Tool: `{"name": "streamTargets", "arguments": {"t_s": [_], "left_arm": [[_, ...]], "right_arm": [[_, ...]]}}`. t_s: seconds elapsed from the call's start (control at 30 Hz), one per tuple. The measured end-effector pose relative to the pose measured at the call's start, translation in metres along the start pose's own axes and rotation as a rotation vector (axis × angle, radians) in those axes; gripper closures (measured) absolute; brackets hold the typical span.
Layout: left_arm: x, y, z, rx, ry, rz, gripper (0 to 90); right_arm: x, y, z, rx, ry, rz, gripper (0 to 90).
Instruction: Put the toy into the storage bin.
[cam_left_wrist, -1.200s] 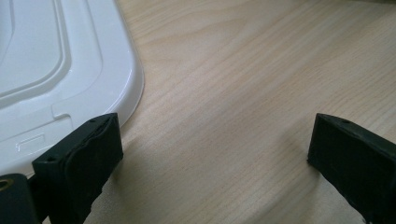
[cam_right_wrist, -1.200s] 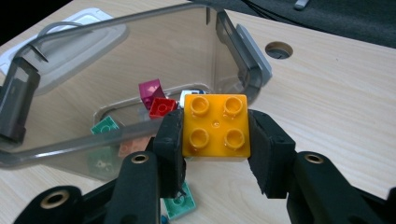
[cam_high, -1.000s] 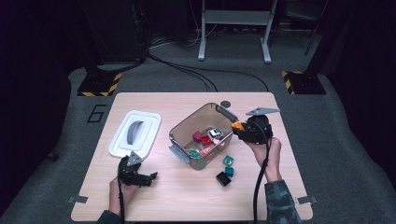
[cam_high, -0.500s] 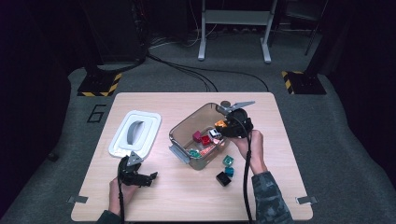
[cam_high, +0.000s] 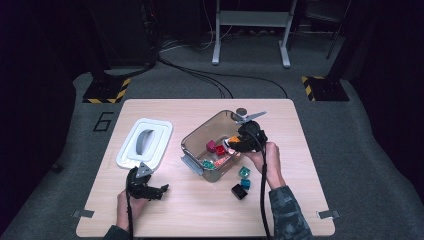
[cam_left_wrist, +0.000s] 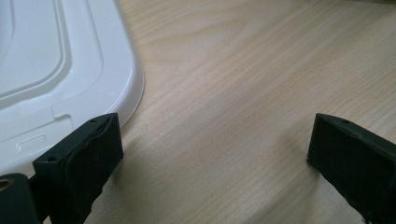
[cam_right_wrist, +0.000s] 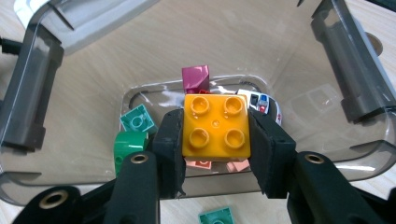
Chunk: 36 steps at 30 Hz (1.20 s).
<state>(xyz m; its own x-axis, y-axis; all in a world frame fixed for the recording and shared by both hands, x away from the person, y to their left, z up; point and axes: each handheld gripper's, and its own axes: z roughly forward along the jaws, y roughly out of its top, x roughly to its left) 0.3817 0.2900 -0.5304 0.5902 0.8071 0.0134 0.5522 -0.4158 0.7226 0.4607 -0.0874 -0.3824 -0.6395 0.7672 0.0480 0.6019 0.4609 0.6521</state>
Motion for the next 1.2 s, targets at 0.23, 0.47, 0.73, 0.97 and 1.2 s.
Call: {"name": "streamTargets", "arguments": {"t_s": [0.23,0.47,0.73,0.97,1.2], "left_arm": [[0.000,0.000,0.000,-0.002,-0.001,-0.002,3.1],[0.000,0.000,0.000,0.004,0.000,0.006,3.1],[0.000,0.000,0.000,0.004,0.000,0.008,3.1],[0.000,0.000,0.000,0.001,0.000,0.004,3.1],[0.000,0.000,0.000,0.001,0.000,0.004,3.1]], "right_arm": [[0.003,-0.004,0.000,0.013,0.007,-0.022,57.9],[0.004,-0.007,-0.003,0.008,0.010,-0.025,53.6],[0.006,-0.017,-0.022,-0.071,-0.016,-0.001,29.6],[0.009,-0.045,-0.039,-0.118,-0.047,0.017,19.0],[0.004,-0.085,-0.021,-0.082,-0.052,0.040,13.9]]}}
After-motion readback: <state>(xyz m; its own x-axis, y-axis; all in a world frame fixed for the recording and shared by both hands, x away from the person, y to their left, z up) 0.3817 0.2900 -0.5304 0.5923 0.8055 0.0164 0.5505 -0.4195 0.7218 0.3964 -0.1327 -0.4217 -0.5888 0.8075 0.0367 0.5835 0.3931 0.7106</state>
